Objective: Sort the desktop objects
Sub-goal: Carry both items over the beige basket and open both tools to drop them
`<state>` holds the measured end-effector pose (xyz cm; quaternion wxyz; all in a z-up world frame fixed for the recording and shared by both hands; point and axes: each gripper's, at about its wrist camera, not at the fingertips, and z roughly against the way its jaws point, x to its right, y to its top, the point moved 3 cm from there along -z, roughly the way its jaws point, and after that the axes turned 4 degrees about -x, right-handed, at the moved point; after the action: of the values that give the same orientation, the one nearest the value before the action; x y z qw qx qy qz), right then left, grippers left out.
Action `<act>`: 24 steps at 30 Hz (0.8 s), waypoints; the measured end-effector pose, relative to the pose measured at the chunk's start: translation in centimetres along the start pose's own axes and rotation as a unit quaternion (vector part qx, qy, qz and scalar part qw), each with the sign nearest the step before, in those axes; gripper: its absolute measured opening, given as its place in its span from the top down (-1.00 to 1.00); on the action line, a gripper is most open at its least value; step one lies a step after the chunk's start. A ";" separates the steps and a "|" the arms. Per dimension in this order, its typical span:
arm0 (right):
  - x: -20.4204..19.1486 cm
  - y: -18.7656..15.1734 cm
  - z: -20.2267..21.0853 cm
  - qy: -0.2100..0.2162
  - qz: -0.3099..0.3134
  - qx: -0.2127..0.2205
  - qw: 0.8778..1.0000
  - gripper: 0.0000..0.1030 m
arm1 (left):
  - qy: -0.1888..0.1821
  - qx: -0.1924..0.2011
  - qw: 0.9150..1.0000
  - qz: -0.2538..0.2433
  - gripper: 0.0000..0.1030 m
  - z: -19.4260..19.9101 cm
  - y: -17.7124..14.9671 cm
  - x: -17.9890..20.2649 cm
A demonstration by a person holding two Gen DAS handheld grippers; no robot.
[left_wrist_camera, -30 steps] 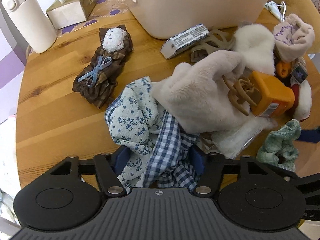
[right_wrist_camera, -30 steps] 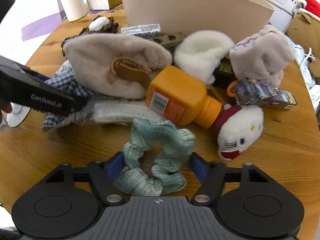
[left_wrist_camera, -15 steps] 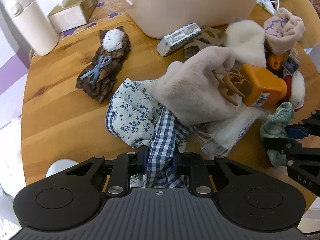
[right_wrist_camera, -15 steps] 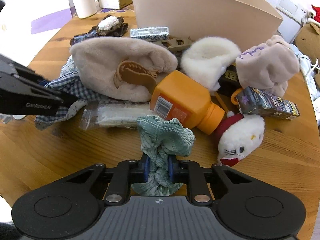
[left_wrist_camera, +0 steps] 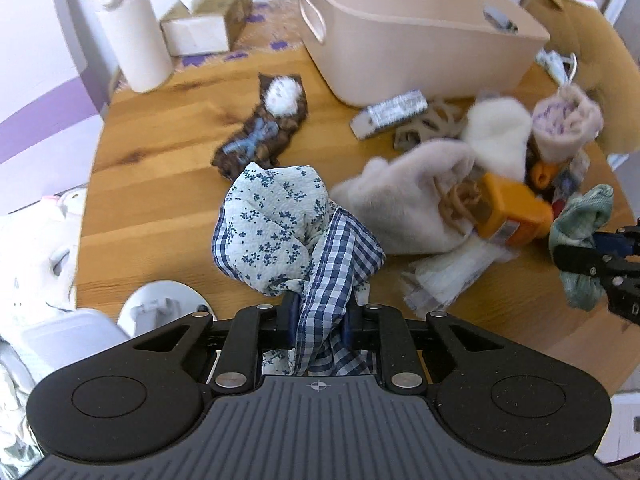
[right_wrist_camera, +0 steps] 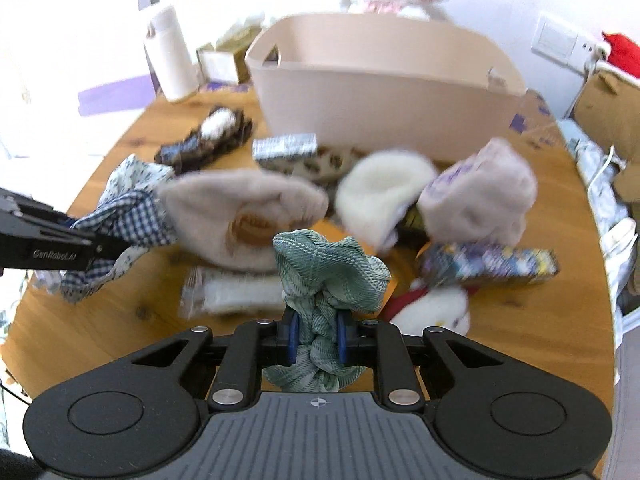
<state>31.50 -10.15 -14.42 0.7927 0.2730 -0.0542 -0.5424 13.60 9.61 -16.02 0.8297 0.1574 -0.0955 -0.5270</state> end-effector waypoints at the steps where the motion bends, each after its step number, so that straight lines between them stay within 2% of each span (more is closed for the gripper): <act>1: 0.4 0.6 0.5 0.001 -0.003 0.007 1.000 0.67 | 0.002 0.006 1.000 0.004 0.63 0.5 0.3 0.0; 10: 3.0 6.1 2.8 -0.011 -0.004 0.064 0.998 0.65 | 0.009 0.063 0.998 0.019 0.63 4.4 5.0 0.0; 13: 4.0 8.2 3.1 -0.018 -0.003 0.082 0.996 0.65 | -0.002 0.083 0.996 0.026 0.63 5.4 7.1 -0.2; 24: 7.3 15.6 2.9 -0.046 0.034 0.119 0.991 0.64 | 0.013 0.131 0.991 0.002 0.63 6.1 15.0 1.0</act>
<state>46.29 -13.68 -5.82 0.7693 0.3383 -0.1640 -0.5166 24.71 13.68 -4.93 0.8042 0.2715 -0.1531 -0.5062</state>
